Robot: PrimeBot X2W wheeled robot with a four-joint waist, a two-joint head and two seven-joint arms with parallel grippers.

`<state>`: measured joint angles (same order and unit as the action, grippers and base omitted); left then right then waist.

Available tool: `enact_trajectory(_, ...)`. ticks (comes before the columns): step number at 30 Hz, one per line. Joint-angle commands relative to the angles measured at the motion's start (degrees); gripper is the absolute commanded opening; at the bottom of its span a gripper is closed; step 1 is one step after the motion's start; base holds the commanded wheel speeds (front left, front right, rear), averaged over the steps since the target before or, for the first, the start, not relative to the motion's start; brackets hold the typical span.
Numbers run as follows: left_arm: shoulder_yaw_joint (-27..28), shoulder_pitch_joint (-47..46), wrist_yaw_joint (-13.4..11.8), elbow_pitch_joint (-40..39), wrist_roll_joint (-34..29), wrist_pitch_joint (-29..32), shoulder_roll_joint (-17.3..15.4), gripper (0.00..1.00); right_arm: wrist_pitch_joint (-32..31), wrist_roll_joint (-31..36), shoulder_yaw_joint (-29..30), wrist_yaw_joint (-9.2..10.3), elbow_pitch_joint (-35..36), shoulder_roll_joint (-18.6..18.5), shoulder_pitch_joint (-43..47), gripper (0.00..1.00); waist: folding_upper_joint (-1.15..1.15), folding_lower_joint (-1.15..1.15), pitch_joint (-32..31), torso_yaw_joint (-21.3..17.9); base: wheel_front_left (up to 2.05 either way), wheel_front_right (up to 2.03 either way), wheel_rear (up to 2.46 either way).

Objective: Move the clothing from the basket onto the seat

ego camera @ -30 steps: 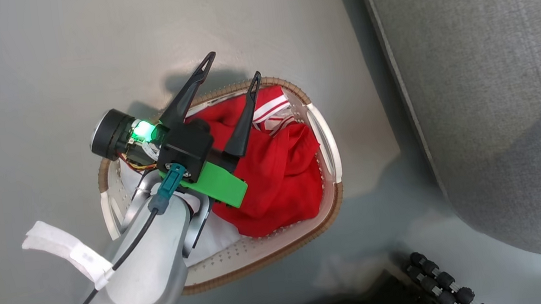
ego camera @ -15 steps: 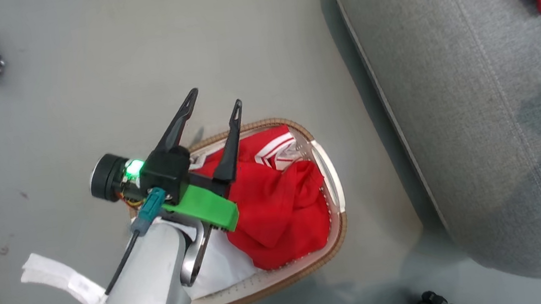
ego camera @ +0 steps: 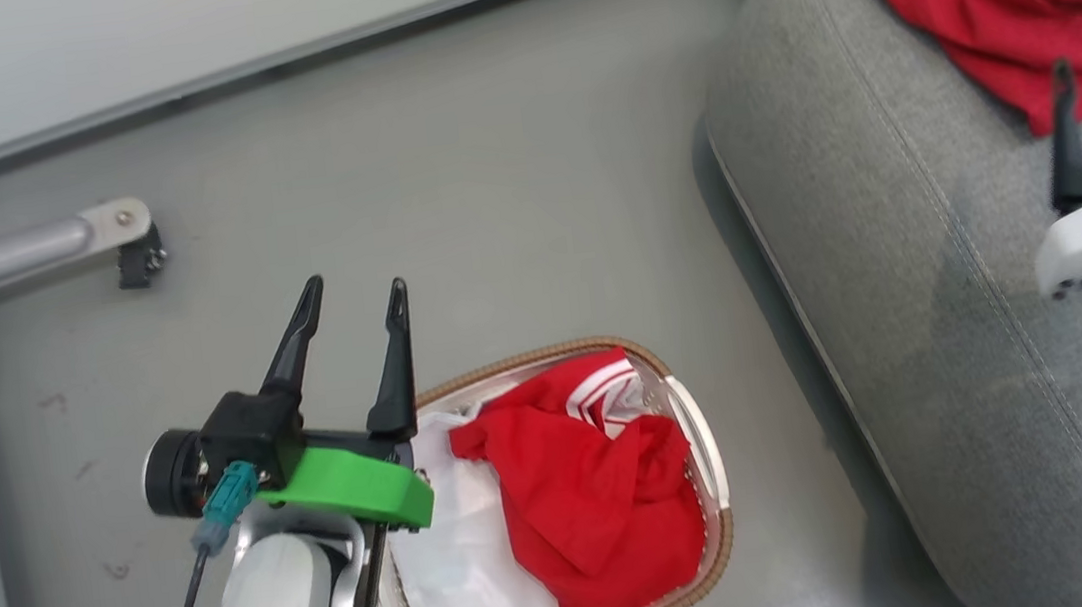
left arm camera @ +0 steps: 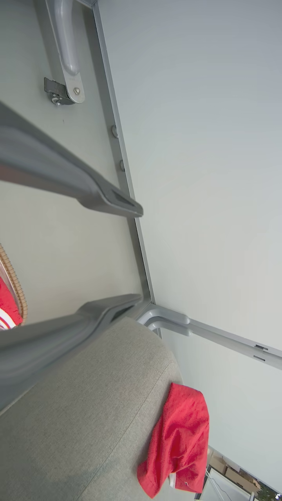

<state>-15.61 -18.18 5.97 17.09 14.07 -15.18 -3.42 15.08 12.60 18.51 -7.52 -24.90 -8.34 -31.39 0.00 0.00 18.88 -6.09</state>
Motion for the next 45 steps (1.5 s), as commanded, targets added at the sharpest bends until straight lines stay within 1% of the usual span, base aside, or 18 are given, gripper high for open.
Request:
enact_trajectory(1,0.8,2.0,-0.3,-0.1,0.1,0.0,0.0,1.00,0.1,-0.7,-1.0,0.06,0.1,0.6,1.4,1.00,0.00,0.00,-5.4,3.5,0.00,0.00,0.00)
enact_trajectory(6,4.7,5.5,-0.3,-0.9,0.6,0.0,0.3,1.00,0.1,-3.1,-5.2,0.06,0.5,3.3,3.4,1.00,0.00,0.00,-8.1,5.4,0.00,0.00,0.00)
enact_trajectory(10,7.7,8.1,-0.5,-1.3,1.1,0.0,0.4,1.00,0.1,-4.3,-8.1,0.07,1.5,4.8,5.4,1.00,0.00,0.00,-9.2,6.5,0.00,0.00,0.00)
enact_trajectory(13,9.7,9.9,-0.8,-1.5,1.3,0.0,0.4,1.00,0.1,-5.8,-9.9,0.07,2.0,5.2,7.0,1.00,0.00,0.00,-9.9,7.0,0.00,0.00,0.00)
enact_trajectory(17,11.6,12.2,-1.0,-1.8,2.0,0.0,0.5,1.00,0.1,-10.7,-13.0,0.06,2.2,5.3,9.8,1.00,0.00,0.00,-11.2,7.5,0.00,0.00,0.00)
enact_trajectory(20,11.7,13.5,-1.0,-2.0,2.5,0.0,0.5,1.00,0.1,-13.1,-14.9,0.06,1.8,5.3,12.4,1.00,0.00,0.00,-12.1,7.9,0.00,0.00,0.00)
enact_trajectory(29,10.8,16.0,-1.7,-1.3,3.8,0.0,0.5,1.00,0.1,-17.8,-17.5,0.06,2.5,5.3,18.9,1.00,0.00,0.00,-14.2,8.1,0.00,0.00,0.00)
enact_trajectory(35,10.5,16.9,-2.1,-0.8,4.4,0.0,0.5,1.00,0.1,-19.0,-18.9,0.06,3.4,5.4,20.6,1.00,0.00,0.00,-15.2,7.2,0.00,0.00,0.00)
enact_trajectory(45,9.9,16.8,-2.0,0.1,4.3,0.0,0.5,1.00,0.1,-19.2,-20.0,0.06,4.2,5.3,21.0,1.00,0.00,0.00,-16.2,6.8,0.00,0.00,0.00)
